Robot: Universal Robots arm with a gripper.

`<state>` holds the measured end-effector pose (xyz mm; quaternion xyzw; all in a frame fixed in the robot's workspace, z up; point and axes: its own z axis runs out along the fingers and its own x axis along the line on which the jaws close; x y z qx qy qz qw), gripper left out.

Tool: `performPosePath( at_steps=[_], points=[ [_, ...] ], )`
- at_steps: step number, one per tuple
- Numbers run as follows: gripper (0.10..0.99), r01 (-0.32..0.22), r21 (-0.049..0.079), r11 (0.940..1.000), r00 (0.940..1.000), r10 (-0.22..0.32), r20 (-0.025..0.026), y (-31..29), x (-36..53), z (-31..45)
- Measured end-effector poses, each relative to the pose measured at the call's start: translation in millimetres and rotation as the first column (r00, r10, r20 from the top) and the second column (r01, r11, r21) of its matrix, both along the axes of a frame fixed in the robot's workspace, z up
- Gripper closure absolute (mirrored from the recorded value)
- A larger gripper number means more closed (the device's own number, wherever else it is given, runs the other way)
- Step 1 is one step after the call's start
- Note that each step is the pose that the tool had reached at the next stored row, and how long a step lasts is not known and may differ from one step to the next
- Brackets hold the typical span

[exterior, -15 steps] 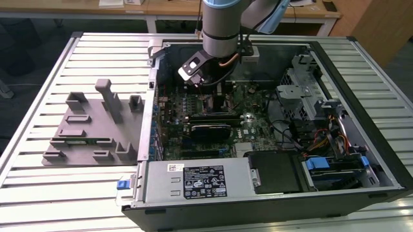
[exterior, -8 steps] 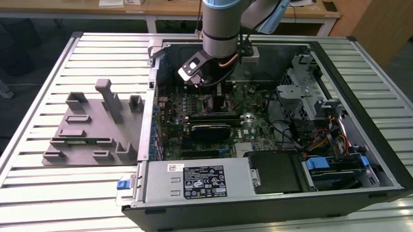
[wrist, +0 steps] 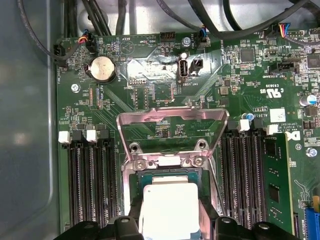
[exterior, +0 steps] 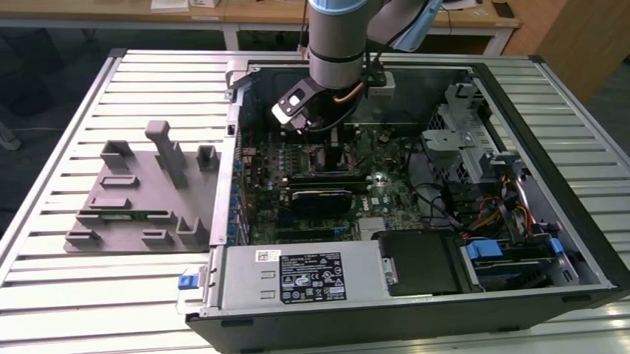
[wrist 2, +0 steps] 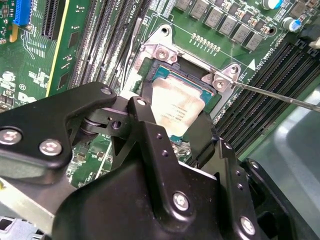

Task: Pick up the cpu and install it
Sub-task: 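Place the cpu into insertion slot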

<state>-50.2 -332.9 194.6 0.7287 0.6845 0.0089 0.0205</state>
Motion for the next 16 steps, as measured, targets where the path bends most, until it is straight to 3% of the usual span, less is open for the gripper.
performPosePath(
  at_steps=[13, 14, 16],
  points=[
    [0.549, -0.012, 0.000, 0.9999, 0.9999, 0.012, 0.0001, 0.1, 0.0, -0.1],
    [0.486, -0.012, 0.000, 0.9999, 0.9999, 0.012, 0.0001, 0.0, 0.0, 0.0],
    [0.486, -0.012, 0.000, 0.9999, 0.9999, 0.012, 0.0000, 0.0, 0.0, 0.0]
  ],
)
